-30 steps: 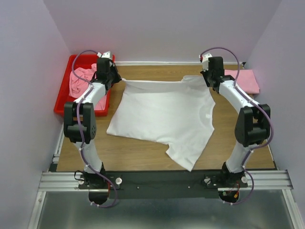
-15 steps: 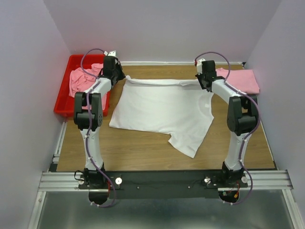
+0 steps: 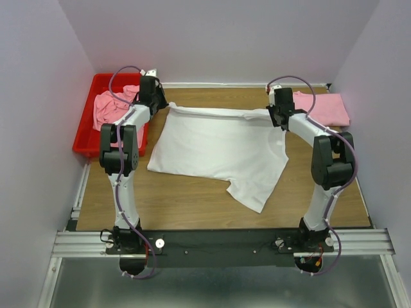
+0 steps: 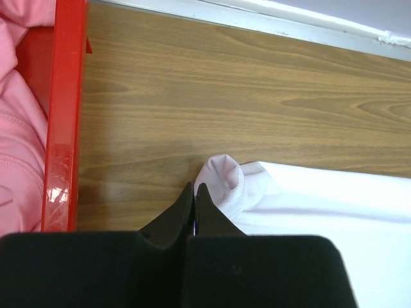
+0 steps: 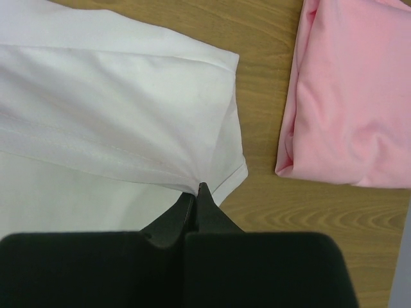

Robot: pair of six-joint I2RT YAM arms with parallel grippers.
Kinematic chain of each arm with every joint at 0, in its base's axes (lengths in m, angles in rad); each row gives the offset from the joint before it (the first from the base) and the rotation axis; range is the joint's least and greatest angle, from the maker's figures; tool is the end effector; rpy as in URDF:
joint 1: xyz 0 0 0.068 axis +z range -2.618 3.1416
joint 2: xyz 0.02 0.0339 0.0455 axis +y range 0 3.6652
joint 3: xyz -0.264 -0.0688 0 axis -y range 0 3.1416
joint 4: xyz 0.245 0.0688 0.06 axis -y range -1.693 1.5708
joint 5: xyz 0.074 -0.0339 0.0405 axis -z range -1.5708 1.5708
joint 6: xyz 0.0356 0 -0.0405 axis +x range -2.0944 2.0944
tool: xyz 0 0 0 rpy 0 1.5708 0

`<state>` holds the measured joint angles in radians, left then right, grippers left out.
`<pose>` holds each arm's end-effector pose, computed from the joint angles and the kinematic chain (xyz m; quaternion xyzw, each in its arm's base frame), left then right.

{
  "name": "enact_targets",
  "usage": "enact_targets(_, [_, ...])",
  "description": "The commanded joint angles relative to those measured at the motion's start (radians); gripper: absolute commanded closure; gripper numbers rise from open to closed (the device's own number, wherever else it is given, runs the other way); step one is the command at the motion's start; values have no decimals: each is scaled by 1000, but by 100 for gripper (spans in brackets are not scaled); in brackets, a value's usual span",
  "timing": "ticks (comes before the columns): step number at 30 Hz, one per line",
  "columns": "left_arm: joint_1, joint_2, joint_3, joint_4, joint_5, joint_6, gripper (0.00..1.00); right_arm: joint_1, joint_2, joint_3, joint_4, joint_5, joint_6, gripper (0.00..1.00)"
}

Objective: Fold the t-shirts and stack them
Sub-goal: Flatten the tshirt out

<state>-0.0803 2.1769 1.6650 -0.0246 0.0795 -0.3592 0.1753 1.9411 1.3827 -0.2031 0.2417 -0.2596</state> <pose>0.5056 -0.0435 0.2068 -0.1013 0.8628 -0.1414 0.4746 0.4285 0.0672 0.2058 -0.1505 0.9013 -0.1272 0.3858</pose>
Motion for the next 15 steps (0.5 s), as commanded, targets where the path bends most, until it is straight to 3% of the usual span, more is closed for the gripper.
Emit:
enact_targets(1, [4, -28, -7, -46, -41, 2, 100, -5, -65, -27, 16, 4, 60, 99])
enact_targets(11, [7, -104, 52, -113, 26, -138, 100, -5, -136, -30, 16, 18, 89, 99])
enact_targets(15, [1, -273, -127, 85, 36, -213, 100, -5, -159, -22, 19, 31, 115, 99])
